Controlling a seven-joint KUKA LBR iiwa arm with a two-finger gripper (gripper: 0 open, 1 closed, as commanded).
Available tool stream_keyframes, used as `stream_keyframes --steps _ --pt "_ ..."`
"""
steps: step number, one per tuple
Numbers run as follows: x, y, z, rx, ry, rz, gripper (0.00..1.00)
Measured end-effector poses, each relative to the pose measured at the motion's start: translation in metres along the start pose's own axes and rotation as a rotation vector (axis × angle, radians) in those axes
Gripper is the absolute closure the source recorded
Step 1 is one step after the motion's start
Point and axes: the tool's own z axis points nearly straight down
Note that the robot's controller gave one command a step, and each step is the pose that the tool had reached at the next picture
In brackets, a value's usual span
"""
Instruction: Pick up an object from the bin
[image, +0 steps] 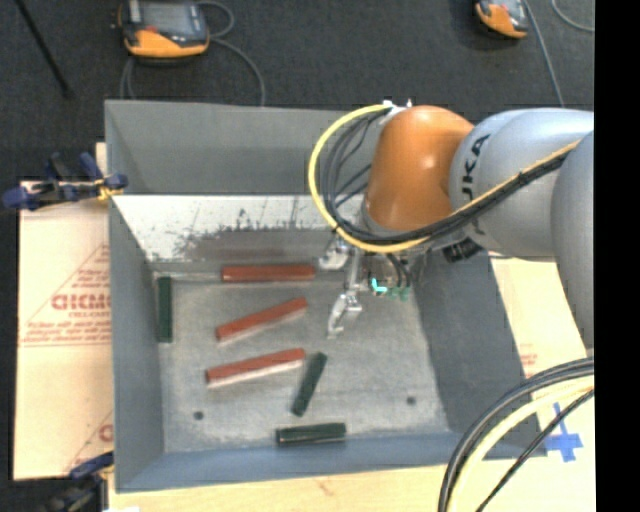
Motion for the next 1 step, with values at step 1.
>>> stream_keyframes --steps 1 --pt "-0.0018 0.0001 -0.0048 0.0 -0.008 0.0 0.0"
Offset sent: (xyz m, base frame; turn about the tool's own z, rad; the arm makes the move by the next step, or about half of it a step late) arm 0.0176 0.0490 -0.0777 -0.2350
